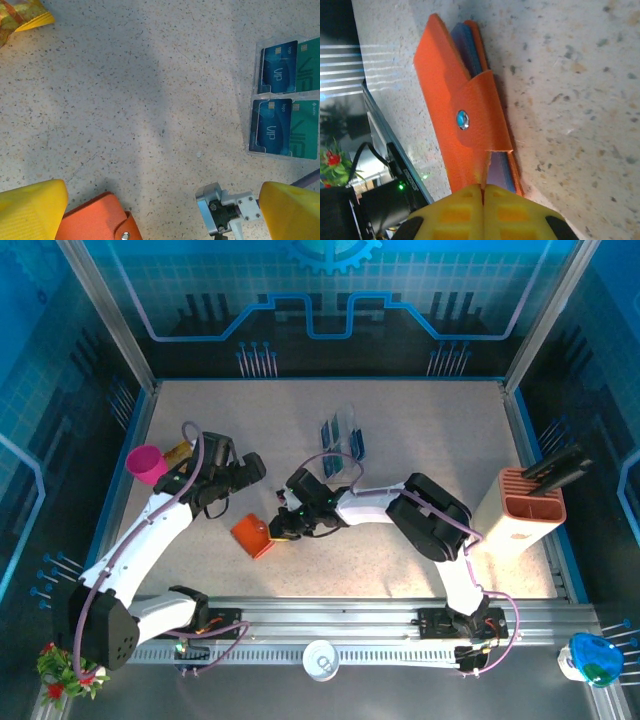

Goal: Put the credit cards into the card holder
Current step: Pick up the card holder from the bottom-left of the table, then pass the card holder.

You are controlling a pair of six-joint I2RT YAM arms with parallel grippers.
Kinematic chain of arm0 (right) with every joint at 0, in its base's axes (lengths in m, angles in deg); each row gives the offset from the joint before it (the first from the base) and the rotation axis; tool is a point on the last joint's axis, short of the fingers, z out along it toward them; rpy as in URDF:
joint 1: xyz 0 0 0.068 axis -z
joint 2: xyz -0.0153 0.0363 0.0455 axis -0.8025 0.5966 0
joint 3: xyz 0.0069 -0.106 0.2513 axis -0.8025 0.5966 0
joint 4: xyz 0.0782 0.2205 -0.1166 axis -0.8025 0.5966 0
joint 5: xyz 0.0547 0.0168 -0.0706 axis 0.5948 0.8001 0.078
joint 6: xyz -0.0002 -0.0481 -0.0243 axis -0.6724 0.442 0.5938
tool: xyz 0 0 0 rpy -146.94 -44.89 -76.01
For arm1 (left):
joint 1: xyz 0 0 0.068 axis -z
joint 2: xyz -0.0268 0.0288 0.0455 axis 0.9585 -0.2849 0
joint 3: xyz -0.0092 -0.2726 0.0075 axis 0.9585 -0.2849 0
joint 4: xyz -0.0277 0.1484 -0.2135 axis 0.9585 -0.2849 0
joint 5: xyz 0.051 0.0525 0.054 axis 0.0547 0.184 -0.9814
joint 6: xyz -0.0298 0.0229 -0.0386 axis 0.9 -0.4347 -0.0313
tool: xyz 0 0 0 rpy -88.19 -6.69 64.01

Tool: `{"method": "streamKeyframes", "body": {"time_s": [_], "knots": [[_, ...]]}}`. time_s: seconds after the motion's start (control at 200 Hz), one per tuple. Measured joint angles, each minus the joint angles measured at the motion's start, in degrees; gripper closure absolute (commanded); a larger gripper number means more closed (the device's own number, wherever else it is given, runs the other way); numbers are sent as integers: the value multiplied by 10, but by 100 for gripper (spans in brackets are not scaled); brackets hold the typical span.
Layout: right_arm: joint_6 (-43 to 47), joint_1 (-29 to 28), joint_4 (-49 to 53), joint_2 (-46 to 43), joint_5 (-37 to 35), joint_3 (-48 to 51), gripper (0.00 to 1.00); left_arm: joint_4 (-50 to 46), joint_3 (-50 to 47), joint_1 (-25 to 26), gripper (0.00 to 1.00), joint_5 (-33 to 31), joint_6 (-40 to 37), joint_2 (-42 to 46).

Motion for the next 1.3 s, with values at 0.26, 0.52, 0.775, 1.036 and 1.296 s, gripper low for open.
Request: {"method": "streamKeyframes", "body": {"time_s": [0.26,0.52,0.775,1.036,1.296], "knots": [[1,7,-6,-23,14,10,100,19,-10,0,1,23,23,3],[19,43,14,-162,16,37,100,46,7,0,1,84,39,6],[44,137,53,-297,28,51,100,56,82,0,1,125,87,2],[18,232,51,-337,61,72,100,92,80,9,2,161,150,-7],[-100,242,-67,-346,64,136,100,192,50,16,9,206,223,-54]]}}
